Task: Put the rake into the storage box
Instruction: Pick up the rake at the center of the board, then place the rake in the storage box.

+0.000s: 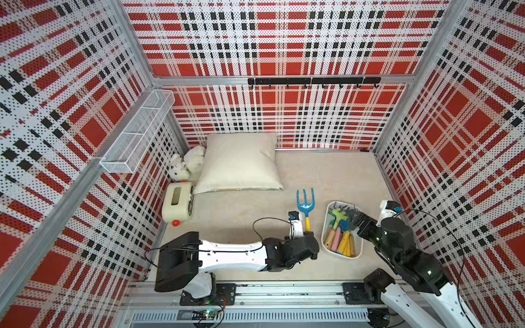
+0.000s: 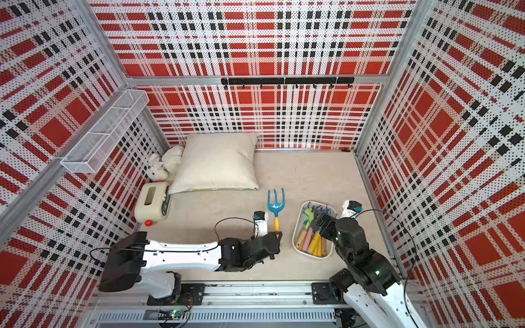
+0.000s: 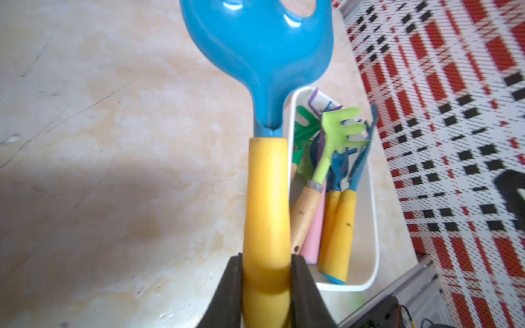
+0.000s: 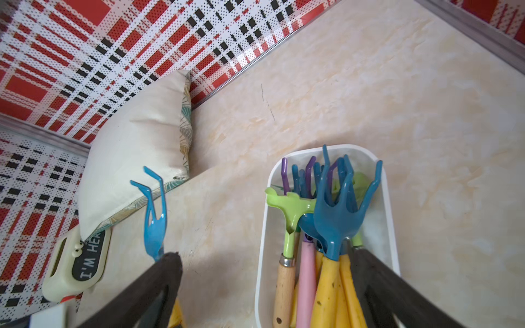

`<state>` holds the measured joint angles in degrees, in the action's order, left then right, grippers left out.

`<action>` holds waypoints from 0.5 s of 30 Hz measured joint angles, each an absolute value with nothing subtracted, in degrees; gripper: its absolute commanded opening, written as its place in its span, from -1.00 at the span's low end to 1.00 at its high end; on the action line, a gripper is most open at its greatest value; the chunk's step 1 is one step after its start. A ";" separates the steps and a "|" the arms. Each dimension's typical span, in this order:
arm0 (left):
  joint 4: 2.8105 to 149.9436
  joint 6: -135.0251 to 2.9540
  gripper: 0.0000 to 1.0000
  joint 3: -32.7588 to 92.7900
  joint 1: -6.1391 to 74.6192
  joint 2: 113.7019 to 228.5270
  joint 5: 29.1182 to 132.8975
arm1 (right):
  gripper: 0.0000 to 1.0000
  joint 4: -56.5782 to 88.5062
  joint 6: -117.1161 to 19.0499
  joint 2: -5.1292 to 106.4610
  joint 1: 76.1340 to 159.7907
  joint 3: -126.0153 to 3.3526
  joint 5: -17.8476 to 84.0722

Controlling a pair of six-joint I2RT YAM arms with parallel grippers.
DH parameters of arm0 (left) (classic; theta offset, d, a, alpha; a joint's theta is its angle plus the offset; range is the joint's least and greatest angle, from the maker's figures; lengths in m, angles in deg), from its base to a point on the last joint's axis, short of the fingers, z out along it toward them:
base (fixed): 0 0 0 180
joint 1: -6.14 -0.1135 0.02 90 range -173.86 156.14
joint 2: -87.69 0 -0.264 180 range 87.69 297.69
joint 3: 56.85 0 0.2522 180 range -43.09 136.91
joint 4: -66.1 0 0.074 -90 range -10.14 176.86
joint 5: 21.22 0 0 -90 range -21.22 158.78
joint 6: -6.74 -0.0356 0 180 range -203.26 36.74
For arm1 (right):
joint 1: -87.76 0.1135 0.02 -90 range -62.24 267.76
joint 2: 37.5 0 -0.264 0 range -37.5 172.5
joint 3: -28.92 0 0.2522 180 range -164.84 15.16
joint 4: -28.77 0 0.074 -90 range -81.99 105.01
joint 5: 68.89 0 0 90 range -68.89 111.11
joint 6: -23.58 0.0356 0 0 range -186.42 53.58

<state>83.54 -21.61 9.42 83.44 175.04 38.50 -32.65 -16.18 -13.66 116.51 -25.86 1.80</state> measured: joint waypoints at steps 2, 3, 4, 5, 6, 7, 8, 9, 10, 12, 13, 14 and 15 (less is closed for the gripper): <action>79.06 -25.32 -1.00 8.48 83.48 175.67 41.03 | 1.00 -34.00 -15.15 -14.25 116.51 -25.94 0.10; 77.68 -26.66 -1.00 8.48 83.48 176.22 42.04 | 1.00 -34.50 -14.76 -14.38 116.51 -25.96 -0.47; 76.02 -28.21 -1.00 8.61 83.48 177.05 43.20 | 1.00 -35.09 -14.37 -14.47 116.51 -25.96 -1.02; 74.73 -29.67 -1.00 8.99 83.61 178.05 44.24 | 1.00 -35.47 -14.15 -14.49 116.51 -25.96 -1.50; 74.08 -30.61 -1.00 9.49 83.74 178.99 44.94 | 1.00 -35.73 -13.95 -14.49 116.51 -25.96 -1.83; 73.23 -31.82 -1.00 10.34 83.96 180.35 45.97 | 1.00 -36.06 -13.78 -14.49 116.51 -25.96 -2.15; 72.55 -32.73 -1.00 11.13 84.14 181.64 46.85 | 1.00 -36.27 -13.58 -14.49 116.51 -25.96 -2.37; 72.18 -33.37 -1.00 11.76 84.25 182.56 47.50 | 1.00 -36.41 -13.47 -14.49 116.51 -25.96 -2.50; 71.74 -34.11 -1.00 12.55 84.29 183.71 48.24 | 1.00 -36.56 -13.36 -14.49 116.51 -25.96 -2.61; 71.19 -35.29 -1.00 14.10 84.33 185.86 49.64 | 1.00 -36.71 -13.16 -14.49 116.51 -25.96 -2.79; 71.04 -35.84 -1.00 14.84 84.33 186.88 50.39 | 1.00 -36.73 -13.10 -14.49 116.51 -25.96 -2.79; 70.91 -36.16 -1.00 15.43 84.33 187.69 50.82 | 1.00 -36.73 -13.01 -14.49 116.51 -25.96 -2.77; 70.80 -36.56 -1.00 16.18 84.33 188.65 51.35 | 1.00 -36.73 -12.94 -14.49 116.51 -25.96 -2.77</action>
